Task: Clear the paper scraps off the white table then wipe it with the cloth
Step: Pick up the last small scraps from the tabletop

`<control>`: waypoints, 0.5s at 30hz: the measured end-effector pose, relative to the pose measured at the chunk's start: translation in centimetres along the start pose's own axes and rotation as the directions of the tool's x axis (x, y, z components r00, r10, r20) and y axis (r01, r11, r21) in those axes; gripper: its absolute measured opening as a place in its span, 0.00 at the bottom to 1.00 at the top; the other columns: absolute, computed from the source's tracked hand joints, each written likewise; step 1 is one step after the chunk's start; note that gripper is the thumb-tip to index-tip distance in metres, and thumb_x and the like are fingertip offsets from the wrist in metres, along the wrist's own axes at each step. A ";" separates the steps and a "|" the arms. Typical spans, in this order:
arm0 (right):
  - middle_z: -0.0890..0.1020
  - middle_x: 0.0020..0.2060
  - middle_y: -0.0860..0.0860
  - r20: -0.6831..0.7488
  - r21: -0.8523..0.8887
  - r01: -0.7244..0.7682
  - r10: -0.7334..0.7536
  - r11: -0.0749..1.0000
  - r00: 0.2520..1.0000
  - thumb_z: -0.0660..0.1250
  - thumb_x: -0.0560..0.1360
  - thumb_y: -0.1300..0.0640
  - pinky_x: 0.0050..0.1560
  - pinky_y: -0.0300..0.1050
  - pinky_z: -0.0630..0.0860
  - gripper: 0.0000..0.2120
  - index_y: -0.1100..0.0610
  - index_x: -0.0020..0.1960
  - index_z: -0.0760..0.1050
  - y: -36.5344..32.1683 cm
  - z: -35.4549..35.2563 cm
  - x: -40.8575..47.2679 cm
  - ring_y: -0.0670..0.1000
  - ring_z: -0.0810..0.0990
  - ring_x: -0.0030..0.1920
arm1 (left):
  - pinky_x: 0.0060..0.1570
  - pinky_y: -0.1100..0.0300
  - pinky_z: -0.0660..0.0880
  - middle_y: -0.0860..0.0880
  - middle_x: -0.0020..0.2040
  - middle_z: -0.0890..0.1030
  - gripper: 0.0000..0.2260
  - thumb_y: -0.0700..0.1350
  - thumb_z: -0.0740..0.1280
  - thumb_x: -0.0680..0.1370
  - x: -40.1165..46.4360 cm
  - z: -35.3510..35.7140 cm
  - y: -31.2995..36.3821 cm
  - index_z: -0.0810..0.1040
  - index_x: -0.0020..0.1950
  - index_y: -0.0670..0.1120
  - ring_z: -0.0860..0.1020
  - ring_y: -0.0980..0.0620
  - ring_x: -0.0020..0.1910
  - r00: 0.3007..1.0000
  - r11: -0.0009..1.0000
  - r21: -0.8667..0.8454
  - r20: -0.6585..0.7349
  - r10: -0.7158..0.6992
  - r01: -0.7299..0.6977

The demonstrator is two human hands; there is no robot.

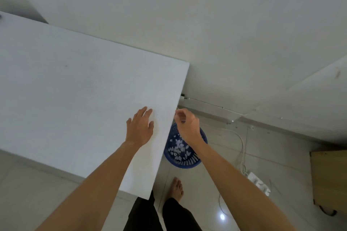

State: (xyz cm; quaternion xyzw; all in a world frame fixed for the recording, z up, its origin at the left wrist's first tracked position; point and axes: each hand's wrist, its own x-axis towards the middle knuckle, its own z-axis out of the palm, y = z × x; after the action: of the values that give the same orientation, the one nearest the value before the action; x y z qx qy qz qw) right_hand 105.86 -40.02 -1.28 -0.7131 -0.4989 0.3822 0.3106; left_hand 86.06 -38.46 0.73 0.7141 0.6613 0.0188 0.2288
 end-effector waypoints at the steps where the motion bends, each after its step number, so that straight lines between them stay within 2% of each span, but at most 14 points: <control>1: 0.84 0.51 0.45 0.017 -0.007 0.031 -0.031 1.000 0.999 0.68 0.81 0.57 0.52 0.34 0.79 0.10 0.56 0.61 0.80 -1.2 0.6 0.0 0.42 0.81 0.48 | 0.72 0.40 0.62 0.48 0.80 0.62 0.22 0.48 0.61 0.83 -0.6 -0.7 -0.7 0.64 0.78 0.49 0.64 0.45 0.76 1.000 1.000 -0.013 -0.018 -0.021 0.020; 3: 0.83 0.56 0.46 0.052 -0.023 0.098 -0.097 0.995 0.994 0.67 0.81 0.56 0.56 0.40 0.80 0.12 0.55 0.64 0.79 -3.4 2.1 -0.3 0.44 0.81 0.52 | 0.71 0.40 0.63 0.48 0.79 0.62 0.23 0.48 0.61 0.83 -2.0 -2.4 -2.3 0.64 0.78 0.49 0.64 0.45 0.76 0.997 0.997 -0.035 -0.045 -0.065 0.064; 5: 0.82 0.60 0.46 0.096 -0.029 0.152 -0.149 0.988 0.984 0.67 0.82 0.53 0.59 0.41 0.78 0.13 0.53 0.66 0.77 -5.8 3.8 -0.7 0.44 0.80 0.56 | 0.69 0.41 0.64 0.48 0.79 0.63 0.23 0.48 0.61 0.83 -3.6 -4.3 -4.4 0.64 0.78 0.49 0.64 0.46 0.76 0.991 0.994 -0.041 -0.081 -0.105 0.102; 10: 0.80 0.63 0.47 0.194 -0.040 0.280 -0.267 0.959 0.944 0.67 0.82 0.52 0.64 0.45 0.76 0.16 0.52 0.68 0.76 -13.2 8.3 -2.0 0.47 0.78 0.63 | 0.66 0.42 0.66 0.47 0.78 0.64 0.23 0.48 0.60 0.83 -6.9 -10.1 -10.5 0.64 0.78 0.49 0.65 0.46 0.75 0.952 0.967 -0.116 -0.183 -0.245 0.226; 15: 0.79 0.65 0.47 0.265 -0.045 0.409 -0.384 0.911 0.884 0.67 0.82 0.51 0.64 0.42 0.73 0.17 0.52 0.69 0.75 -21.6 14.4 -3.3 0.47 0.77 0.65 | 0.64 0.43 0.67 0.48 0.75 0.67 0.22 0.48 0.60 0.83 -9.9 -16.5 -17.9 0.64 0.78 0.49 0.67 0.45 0.73 0.901 0.943 -0.179 -0.289 -0.324 0.282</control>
State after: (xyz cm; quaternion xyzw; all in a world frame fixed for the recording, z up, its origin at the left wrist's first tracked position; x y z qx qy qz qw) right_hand 82.57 -35.61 9.88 -0.5563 -0.6878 0.3722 0.2810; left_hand 62.62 -42.56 11.89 0.5733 0.7895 0.1404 0.1680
